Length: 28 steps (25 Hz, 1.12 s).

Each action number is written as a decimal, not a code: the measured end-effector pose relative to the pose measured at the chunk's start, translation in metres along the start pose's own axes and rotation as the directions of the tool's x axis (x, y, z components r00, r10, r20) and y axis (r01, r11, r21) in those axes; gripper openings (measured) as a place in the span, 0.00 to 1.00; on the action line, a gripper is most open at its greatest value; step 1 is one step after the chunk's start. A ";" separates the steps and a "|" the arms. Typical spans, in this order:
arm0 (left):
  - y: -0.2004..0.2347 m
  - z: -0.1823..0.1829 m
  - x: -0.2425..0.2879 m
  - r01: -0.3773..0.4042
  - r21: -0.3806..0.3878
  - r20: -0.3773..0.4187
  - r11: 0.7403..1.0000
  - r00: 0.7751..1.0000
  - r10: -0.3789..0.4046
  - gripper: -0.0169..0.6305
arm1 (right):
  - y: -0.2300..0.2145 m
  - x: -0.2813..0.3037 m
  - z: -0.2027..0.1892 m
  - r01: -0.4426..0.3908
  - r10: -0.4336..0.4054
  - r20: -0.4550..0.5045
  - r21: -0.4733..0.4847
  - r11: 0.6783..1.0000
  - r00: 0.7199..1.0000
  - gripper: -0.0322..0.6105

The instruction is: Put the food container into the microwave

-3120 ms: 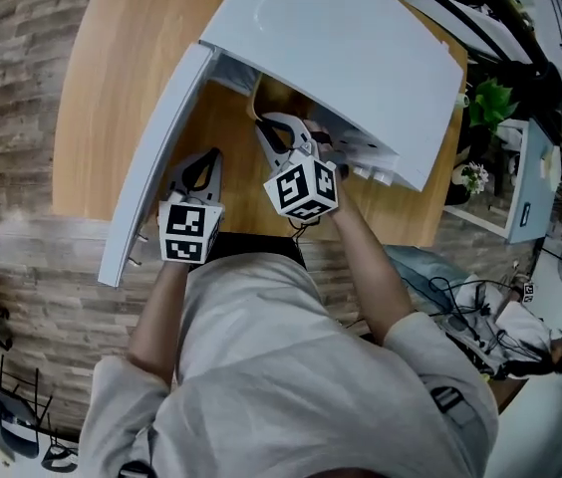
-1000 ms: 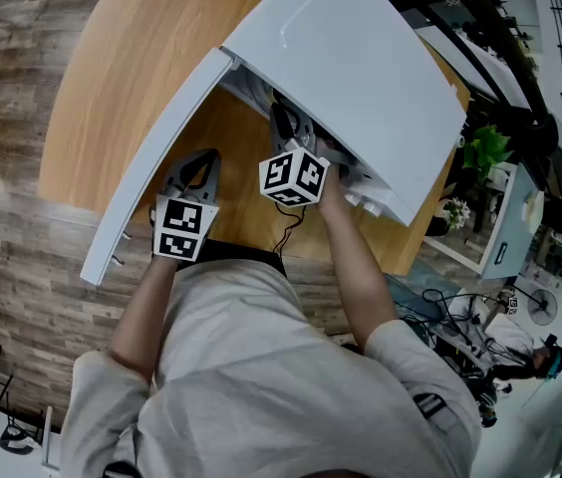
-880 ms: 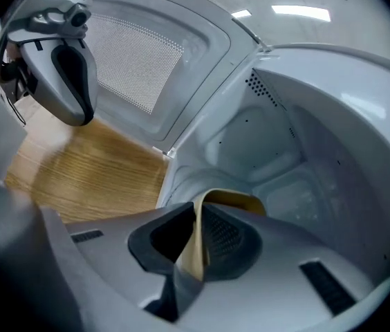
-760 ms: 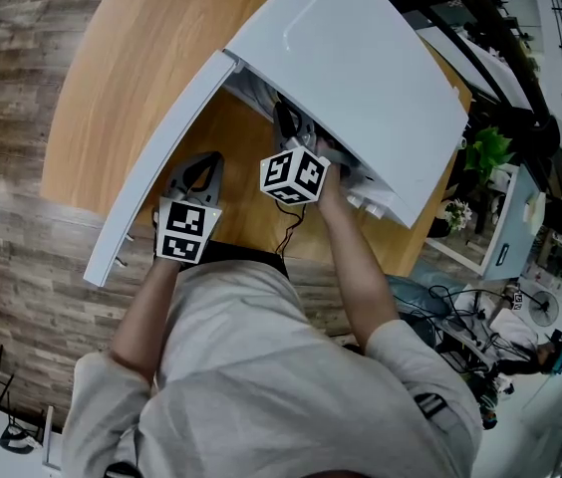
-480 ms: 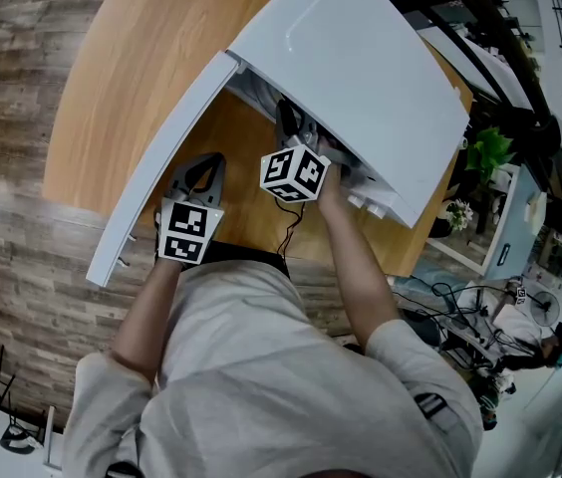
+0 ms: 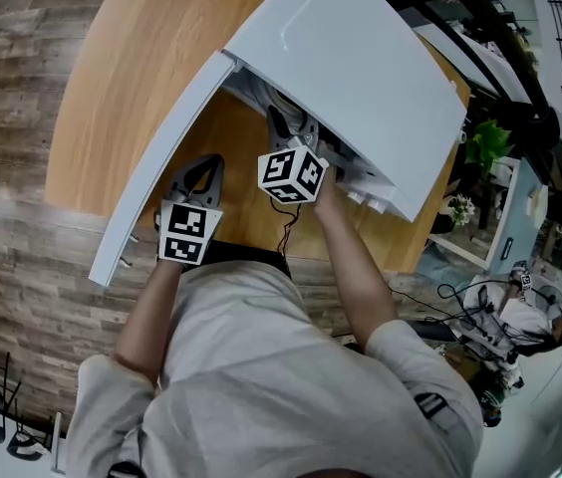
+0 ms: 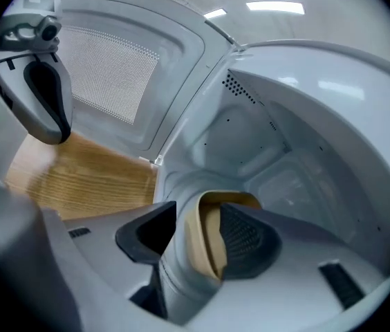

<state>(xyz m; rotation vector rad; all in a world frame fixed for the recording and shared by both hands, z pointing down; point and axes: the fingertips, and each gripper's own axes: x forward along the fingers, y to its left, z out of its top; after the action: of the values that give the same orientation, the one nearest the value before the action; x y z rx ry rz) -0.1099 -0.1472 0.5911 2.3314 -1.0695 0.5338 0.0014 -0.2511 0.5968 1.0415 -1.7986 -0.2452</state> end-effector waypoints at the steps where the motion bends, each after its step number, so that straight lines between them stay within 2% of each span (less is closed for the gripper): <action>1: 0.000 0.000 -0.001 0.001 0.002 0.001 1.000 1.000 -0.001 0.05 | 0.000 -0.002 0.001 0.003 -0.003 0.006 0.017 1.000 1.000 0.37; 11: -0.007 0.001 -0.006 0.040 0.047 0.000 0.998 0.999 -0.040 0.05 | 0.000 -0.033 0.002 0.046 -0.058 0.047 0.224 0.973 0.997 0.34; 21: -0.028 0.002 -0.006 0.113 0.111 -0.016 0.987 0.994 -0.112 0.05 | 0.016 -0.074 -0.014 0.102 -0.117 0.034 0.302 0.948 0.993 0.28; 28: -0.050 -0.008 -0.007 0.201 0.149 -0.057 0.968 0.979 -0.195 0.05 | 0.031 -0.111 -0.032 0.163 -0.165 -0.029 0.387 0.908 0.986 0.09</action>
<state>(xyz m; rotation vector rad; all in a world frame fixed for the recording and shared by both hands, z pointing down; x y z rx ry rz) -0.0762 -0.1107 0.5789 2.5142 -0.7883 0.6042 0.0250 -0.1407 0.5574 1.4766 -1.8049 0.0132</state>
